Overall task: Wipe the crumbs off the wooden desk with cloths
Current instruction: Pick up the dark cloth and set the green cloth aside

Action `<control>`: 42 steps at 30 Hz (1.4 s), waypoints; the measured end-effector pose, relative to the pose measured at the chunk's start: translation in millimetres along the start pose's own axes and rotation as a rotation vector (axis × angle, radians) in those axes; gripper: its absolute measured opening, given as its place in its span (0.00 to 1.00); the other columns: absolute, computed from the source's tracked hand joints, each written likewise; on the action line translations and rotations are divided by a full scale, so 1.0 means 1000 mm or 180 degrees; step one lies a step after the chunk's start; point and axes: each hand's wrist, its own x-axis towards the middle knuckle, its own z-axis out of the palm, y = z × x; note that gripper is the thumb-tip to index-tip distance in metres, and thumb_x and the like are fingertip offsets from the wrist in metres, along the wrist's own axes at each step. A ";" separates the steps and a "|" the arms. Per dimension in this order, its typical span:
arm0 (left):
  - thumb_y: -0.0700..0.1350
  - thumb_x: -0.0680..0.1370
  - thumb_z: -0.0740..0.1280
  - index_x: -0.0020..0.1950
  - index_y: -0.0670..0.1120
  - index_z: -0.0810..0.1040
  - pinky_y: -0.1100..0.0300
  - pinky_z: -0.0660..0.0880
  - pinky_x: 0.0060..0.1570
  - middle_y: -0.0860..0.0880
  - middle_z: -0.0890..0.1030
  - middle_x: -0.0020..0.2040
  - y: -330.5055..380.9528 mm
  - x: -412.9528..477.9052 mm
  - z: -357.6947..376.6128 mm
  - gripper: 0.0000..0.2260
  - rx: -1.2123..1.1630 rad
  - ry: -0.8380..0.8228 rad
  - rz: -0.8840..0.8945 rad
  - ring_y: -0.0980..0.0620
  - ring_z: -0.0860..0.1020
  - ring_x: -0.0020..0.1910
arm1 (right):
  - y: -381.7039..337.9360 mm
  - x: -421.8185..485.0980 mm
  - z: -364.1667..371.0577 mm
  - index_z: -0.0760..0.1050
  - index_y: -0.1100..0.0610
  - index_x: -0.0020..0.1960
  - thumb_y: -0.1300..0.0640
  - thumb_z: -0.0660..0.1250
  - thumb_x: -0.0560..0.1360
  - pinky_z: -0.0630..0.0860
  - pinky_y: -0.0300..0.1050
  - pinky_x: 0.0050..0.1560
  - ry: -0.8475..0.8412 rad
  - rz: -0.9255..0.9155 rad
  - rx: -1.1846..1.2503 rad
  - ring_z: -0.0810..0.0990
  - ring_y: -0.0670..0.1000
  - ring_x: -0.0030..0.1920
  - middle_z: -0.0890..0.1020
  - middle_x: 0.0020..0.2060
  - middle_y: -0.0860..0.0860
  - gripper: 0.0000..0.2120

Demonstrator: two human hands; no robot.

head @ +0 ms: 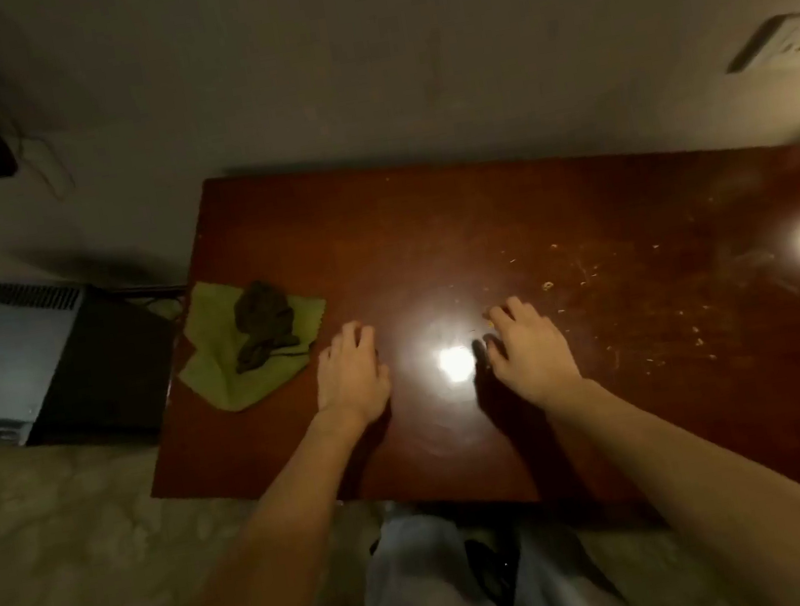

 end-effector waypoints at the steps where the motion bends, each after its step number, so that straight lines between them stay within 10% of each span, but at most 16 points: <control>1: 0.48 0.82 0.64 0.73 0.46 0.69 0.46 0.67 0.70 0.43 0.68 0.75 -0.008 0.005 -0.004 0.20 -0.0013 0.0029 -0.0064 0.40 0.70 0.72 | -0.006 0.007 0.002 0.73 0.55 0.70 0.53 0.62 0.83 0.75 0.54 0.64 -0.0003 -0.0081 0.0049 0.76 0.56 0.62 0.75 0.63 0.54 0.17; 11: 0.52 0.86 0.60 0.84 0.46 0.53 0.41 0.64 0.75 0.38 0.56 0.83 -0.130 0.037 -0.022 0.30 -0.0340 0.0098 -0.1122 0.37 0.65 0.78 | -0.102 0.082 0.020 0.69 0.55 0.76 0.58 0.64 0.81 0.79 0.54 0.55 -0.0597 -0.0751 0.0197 0.79 0.60 0.57 0.72 0.65 0.54 0.24; 18: 0.55 0.84 0.64 0.84 0.42 0.51 0.43 0.71 0.71 0.40 0.68 0.77 -0.178 0.063 0.001 0.36 -0.0767 -0.0237 -0.1083 0.39 0.71 0.73 | -0.184 0.129 0.053 0.70 0.57 0.75 0.61 0.65 0.79 0.75 0.54 0.56 -0.0883 -0.0947 0.0478 0.78 0.64 0.59 0.72 0.63 0.57 0.24; 25: 0.46 0.80 0.68 0.78 0.45 0.68 0.47 0.73 0.64 0.45 0.72 0.69 -0.182 0.069 0.034 0.26 -0.1090 0.0205 -0.0442 0.42 0.74 0.65 | -0.248 0.169 0.102 0.63 0.52 0.80 0.62 0.66 0.79 0.73 0.57 0.70 -0.1170 0.0160 0.1760 0.74 0.62 0.67 0.66 0.71 0.56 0.30; 31: 0.38 0.77 0.72 0.79 0.49 0.68 0.54 0.77 0.64 0.53 0.79 0.64 -0.189 0.062 0.036 0.31 -0.2120 0.0274 -0.0149 0.53 0.78 0.63 | -0.253 0.183 0.111 0.63 0.54 0.69 0.49 0.71 0.79 0.77 0.55 0.49 -0.1025 0.1012 0.1292 0.78 0.63 0.57 0.67 0.62 0.57 0.25; 37: 0.52 0.76 0.76 0.81 0.45 0.63 0.45 0.72 0.68 0.46 0.70 0.76 -0.185 0.063 0.044 0.38 -0.1131 0.0467 -0.0538 0.44 0.69 0.74 | -0.232 0.197 0.102 0.71 0.56 0.53 0.57 0.70 0.80 0.78 0.54 0.56 -0.1178 0.0785 0.1341 0.78 0.61 0.50 0.70 0.63 0.57 0.08; 42: 0.50 0.79 0.73 0.80 0.48 0.67 0.43 0.69 0.69 0.43 0.67 0.79 -0.173 0.066 0.047 0.31 -0.0772 0.0324 -0.0482 0.41 0.66 0.77 | -0.223 0.192 0.098 0.64 0.57 0.62 0.59 0.74 0.76 0.79 0.55 0.55 -0.1074 0.0480 0.1259 0.78 0.61 0.57 0.69 0.63 0.56 0.23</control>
